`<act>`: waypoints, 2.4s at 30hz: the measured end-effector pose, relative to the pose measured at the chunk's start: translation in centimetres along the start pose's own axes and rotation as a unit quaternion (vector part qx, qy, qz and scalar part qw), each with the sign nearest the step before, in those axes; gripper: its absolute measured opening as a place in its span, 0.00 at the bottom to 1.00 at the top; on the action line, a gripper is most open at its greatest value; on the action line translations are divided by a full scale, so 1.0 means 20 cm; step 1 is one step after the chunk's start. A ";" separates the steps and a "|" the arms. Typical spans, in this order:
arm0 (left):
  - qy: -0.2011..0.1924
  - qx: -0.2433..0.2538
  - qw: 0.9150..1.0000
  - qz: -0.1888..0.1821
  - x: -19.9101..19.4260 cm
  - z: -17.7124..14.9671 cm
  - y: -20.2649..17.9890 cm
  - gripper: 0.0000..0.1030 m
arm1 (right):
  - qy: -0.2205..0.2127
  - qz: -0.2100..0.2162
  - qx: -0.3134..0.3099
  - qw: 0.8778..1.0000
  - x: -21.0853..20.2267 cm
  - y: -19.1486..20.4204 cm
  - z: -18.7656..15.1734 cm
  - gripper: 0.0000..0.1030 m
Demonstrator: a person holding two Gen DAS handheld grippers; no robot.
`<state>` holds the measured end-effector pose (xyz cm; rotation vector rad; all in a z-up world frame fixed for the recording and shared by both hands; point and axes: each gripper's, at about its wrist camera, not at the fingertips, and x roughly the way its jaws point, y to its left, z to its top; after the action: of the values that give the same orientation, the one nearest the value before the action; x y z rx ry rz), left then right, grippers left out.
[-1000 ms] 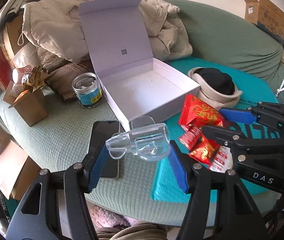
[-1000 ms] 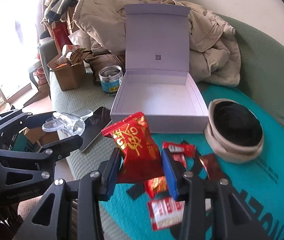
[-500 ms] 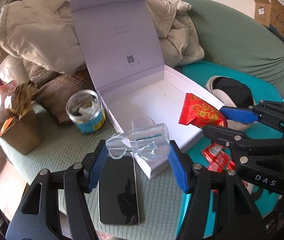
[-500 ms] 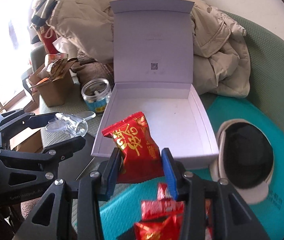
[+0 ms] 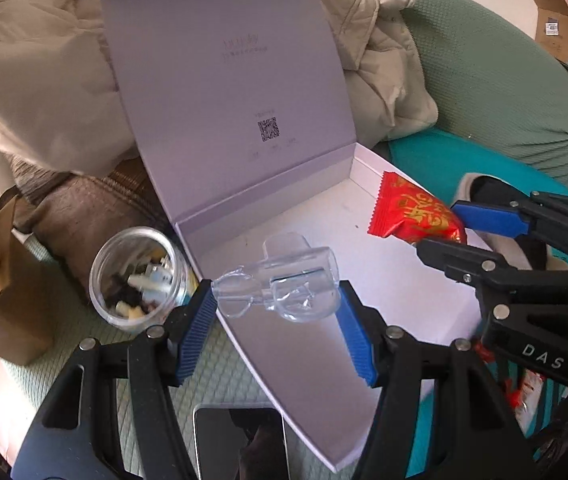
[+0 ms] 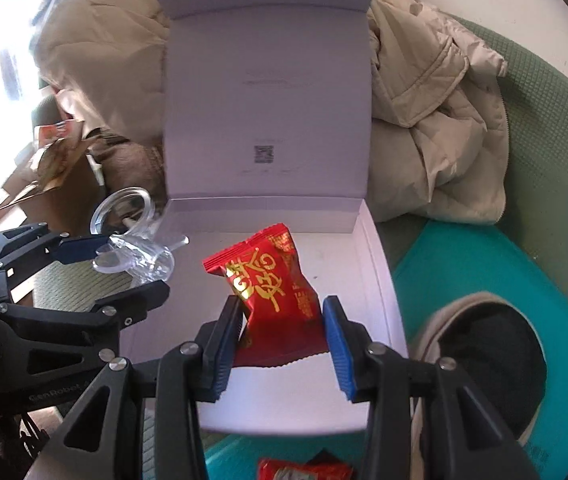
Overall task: Organize objects
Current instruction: 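Lower both held items into the white box and open both tools, then withdraw both tools from the box back toward the snack pile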
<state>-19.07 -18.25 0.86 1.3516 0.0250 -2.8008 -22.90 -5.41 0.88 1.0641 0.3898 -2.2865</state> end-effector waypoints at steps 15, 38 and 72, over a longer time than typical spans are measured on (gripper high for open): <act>0.023 0.034 0.999 0.006 0.32 0.15 -0.03 0.58 | 0.031 -0.023 0.000 0.999 0.28 -0.09 0.09 0.41; 0.132 0.076 0.988 0.012 0.51 0.14 -0.08 0.58 | 0.113 -0.016 -0.028 0.993 0.47 -0.11 0.13 0.41; 0.074 -0.009 0.997 0.018 0.07 0.07 -0.10 0.58 | 0.100 -0.035 -0.014 0.994 0.12 -0.07 0.08 0.47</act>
<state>-21.13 -16.31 0.72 1.5355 0.0307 -2.6596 -26.02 -6.01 0.02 1.2881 0.5458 -2.2340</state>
